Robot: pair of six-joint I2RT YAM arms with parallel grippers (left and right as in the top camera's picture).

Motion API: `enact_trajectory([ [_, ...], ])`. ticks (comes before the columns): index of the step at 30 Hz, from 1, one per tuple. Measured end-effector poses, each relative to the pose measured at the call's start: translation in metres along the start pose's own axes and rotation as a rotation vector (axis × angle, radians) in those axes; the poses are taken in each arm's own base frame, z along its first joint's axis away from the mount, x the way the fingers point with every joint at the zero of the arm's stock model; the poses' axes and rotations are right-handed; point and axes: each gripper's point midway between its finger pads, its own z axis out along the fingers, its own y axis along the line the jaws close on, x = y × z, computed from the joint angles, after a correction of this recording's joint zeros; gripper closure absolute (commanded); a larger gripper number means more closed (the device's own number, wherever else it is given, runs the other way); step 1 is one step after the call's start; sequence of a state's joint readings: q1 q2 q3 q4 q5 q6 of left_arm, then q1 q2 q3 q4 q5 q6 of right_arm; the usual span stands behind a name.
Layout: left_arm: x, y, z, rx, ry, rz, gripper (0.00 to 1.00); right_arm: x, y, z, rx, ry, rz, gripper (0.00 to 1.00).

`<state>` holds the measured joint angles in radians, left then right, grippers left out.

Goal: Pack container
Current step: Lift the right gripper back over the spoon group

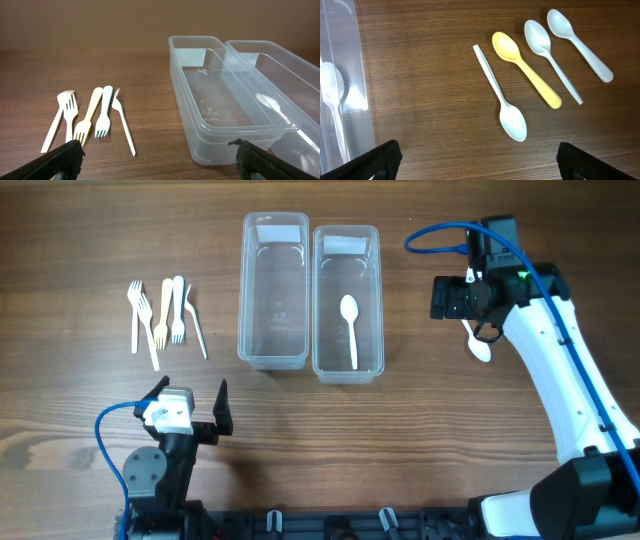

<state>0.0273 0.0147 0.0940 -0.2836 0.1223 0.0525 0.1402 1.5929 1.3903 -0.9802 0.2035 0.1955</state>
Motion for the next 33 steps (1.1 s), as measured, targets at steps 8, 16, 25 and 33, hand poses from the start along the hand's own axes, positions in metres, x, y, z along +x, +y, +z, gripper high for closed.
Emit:
enact_trajectory([
  [8,0.0,0.0,0.0,0.0,0.0,0.0,0.0,0.0,0.0,0.0,0.0,0.0,0.0,0.0],
  [16,0.0,0.0,0.0,0.0,0.0,0.0,0.0,0.0,0.0,0.0,0.0,0.0,0.0,0.01],
  [25,0.0,0.0,0.0,0.0,0.0,0.0,0.0,0.0,0.0,0.0,0.0,0.0,0.0,0.0],
  [33,0.0,0.0,0.0,0.0,0.0,0.0,0.0,-0.021,0.004,-0.001,-0.016,-0.084,0.008,0.0],
])
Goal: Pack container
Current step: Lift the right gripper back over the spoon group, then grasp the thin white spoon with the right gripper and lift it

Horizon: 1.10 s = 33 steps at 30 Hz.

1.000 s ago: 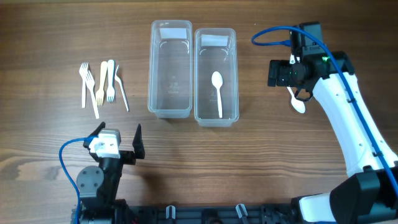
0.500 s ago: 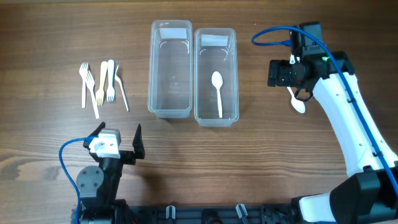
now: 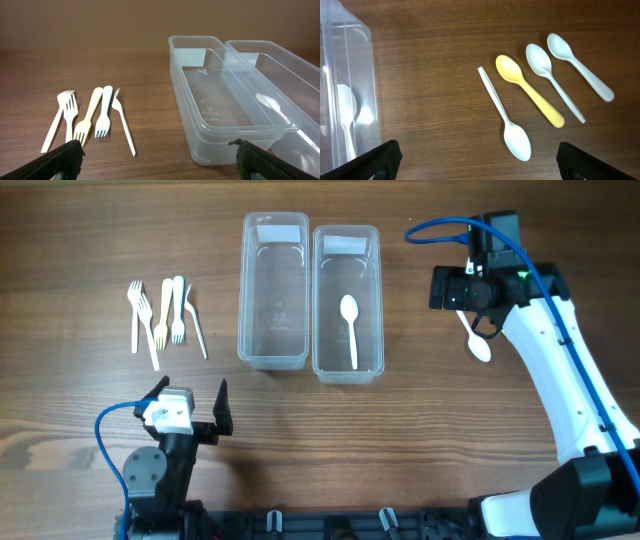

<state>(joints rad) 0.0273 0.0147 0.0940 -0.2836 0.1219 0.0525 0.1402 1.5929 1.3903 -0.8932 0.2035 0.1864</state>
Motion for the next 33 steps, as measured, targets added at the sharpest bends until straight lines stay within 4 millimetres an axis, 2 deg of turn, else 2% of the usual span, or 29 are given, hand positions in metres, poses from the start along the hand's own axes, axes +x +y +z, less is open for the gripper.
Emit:
enact_trajectory([
  [4,0.0,0.0,0.0,0.0,0.0,0.0,0.0,0.01,-0.004,0.0,0.017,0.04,-0.1,0.01],
  [5,0.0,0.0,0.0,0.0,0.0,0.0,0.0,0.012,-0.006,0.0,0.026,0.049,-0.122,0.04],
  [8,0.0,0.0,0.0,0.0,0.0,0.0,0.0,0.016,-0.018,0.0,0.059,0.072,-0.182,0.25],
  [10,0.0,0.0,0.0,0.0,0.0,0.0,0.0,0.018,-0.03,0.002,0.069,0.091,-0.171,0.27],
  [13,0.0,0.0,0.0,0.0,0.0,0.0,0.0,0.019,-0.049,0.005,0.062,0.104,-0.127,0.27],
  [17,0.0,0.0,0.0,0.0,0.0,0.0,0.0,0.019,-0.059,0.007,0.037,0.11,-0.086,0.26],
  [33,0.0,0.0,0.0,0.0,0.0,0.0,0.0,0.037,-0.054,0.005,-0.002,0.182,-0.104,0.21],
])
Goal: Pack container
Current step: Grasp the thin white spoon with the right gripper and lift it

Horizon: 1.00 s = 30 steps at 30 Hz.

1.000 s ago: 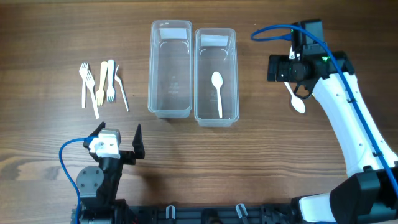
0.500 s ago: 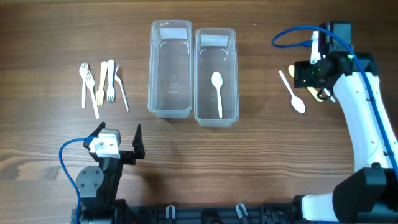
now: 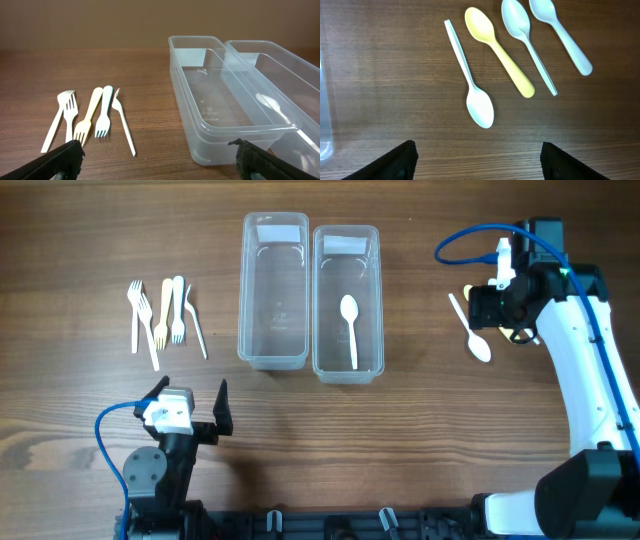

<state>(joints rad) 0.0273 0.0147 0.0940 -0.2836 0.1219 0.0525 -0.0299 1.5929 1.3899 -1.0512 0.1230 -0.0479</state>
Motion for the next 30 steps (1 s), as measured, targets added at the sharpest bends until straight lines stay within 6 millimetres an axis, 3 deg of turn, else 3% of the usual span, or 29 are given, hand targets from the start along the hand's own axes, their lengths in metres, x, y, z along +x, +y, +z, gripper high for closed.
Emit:
enact_trajectory([
  [10,0.0,0.0,0.0,0.0,0.0,0.0,0.0,0.01,0.008,0.0,-0.047,0.039,-0.004,0.21],
  [25,0.0,0.0,0.0,0.0,0.0,0.0,0.0,0.001,0.008,0.0,-0.045,0.005,-0.001,0.2],
  [30,0.0,0.0,0.0,0.0,0.0,0.0,0.0,0.004,0.01,0.016,-0.046,-0.007,0.011,0.2],
])
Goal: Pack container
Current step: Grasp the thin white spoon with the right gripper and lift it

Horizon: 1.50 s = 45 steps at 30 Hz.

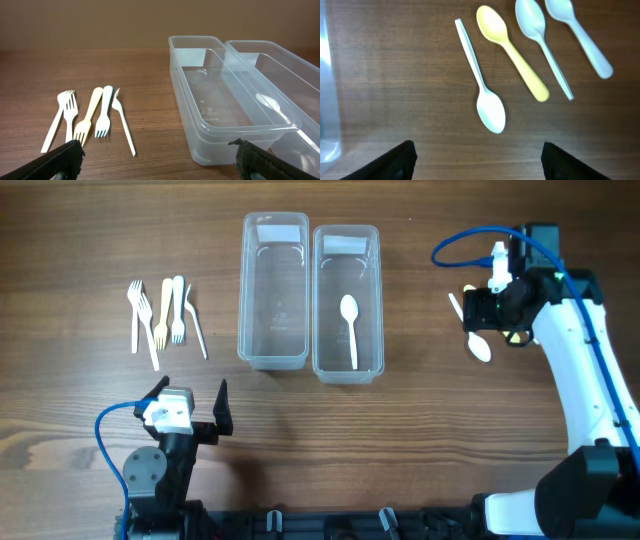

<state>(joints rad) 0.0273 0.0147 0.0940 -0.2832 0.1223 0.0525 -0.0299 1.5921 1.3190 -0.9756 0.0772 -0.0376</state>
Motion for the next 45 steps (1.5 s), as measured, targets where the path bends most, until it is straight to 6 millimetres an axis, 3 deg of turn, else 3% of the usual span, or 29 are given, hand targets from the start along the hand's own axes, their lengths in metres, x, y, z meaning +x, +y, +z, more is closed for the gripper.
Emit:
enact_trajectory([
  [2,0.0,0.0,0.0,0.0,0.0,0.0,0.0,0.013,0.002,0.014,-0.003,0.03,0.008,0.2],
  [6,0.0,0.0,0.0,0.0,0.0,0.0,0.0,0.028,0.003,0.023,-0.005,0.072,0.004,0.18],
  [16,0.0,0.0,0.0,0.0,0.0,0.0,0.0,-0.002,-0.018,0.025,-0.006,-0.056,0.074,0.18],
  [33,0.0,0.0,0.0,0.0,0.0,0.0,0.0,-0.054,-0.018,0.016,-0.014,-0.271,-0.023,0.17],
  [38,0.0,0.0,0.0,0.0,0.0,0.0,0.0,-0.055,-0.021,0.016,0.002,-0.273,-0.031,0.18],
  [41,0.0,0.0,0.0,0.0,0.001,0.0,0.0,-0.051,-0.022,0.018,0.007,-0.258,-0.041,0.24],
  [45,0.0,0.0,0.0,0.0,0.001,0.0,0.0,-0.042,-0.02,0.038,-0.001,-0.193,-0.052,0.28],
])
